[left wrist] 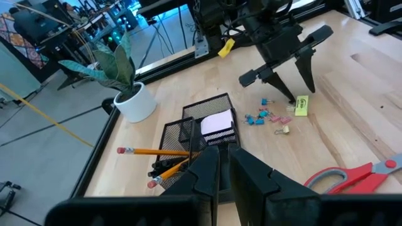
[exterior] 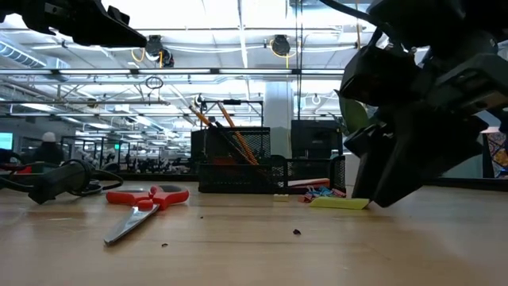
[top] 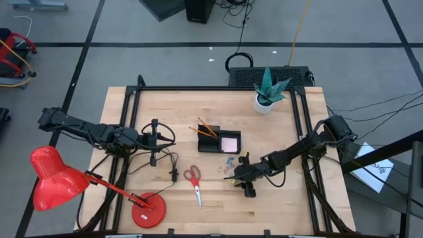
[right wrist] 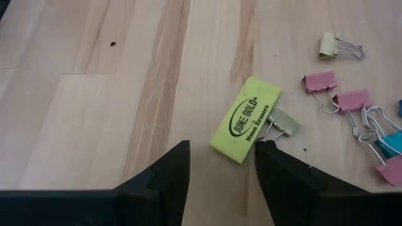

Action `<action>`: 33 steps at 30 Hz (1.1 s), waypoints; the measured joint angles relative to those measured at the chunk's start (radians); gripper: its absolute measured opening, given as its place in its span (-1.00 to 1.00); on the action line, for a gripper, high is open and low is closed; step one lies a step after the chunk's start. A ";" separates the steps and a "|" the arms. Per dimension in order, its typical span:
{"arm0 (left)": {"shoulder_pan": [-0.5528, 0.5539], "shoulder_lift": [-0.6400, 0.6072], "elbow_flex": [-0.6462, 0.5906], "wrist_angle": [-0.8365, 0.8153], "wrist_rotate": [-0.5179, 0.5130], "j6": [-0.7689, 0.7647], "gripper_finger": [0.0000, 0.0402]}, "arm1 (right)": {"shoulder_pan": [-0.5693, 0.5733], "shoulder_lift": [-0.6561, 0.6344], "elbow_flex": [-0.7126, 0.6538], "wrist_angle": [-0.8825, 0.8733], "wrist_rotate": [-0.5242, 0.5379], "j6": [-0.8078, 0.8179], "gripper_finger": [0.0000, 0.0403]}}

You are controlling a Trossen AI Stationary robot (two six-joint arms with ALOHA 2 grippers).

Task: Pick and place office supplies into organizer
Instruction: Put the green eraser into the black desk organizer

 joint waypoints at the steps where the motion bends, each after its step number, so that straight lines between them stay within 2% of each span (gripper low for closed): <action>1: 0.000 0.000 0.000 0.000 0.000 0.000 -0.78 | -0.005 0.000 0.000 0.003 -0.002 0.000 -0.15; 14: 0.000 0.000 0.000 0.000 0.000 0.000 -0.78 | -0.019 0.034 0.002 0.010 0.076 0.123 -0.15; 21: 0.000 0.000 0.000 0.000 0.000 0.000 -0.78 | -0.012 0.132 0.013 0.067 0.059 0.133 -0.15; 30: 0.000 0.000 0.000 0.000 0.000 0.000 -0.78 | 0.013 0.141 0.016 0.001 0.003 0.112 -0.25; 33: 0.000 0.000 0.000 0.000 0.000 0.000 -0.78 | 0.026 0.140 0.017 -0.033 0.002 0.049 -0.26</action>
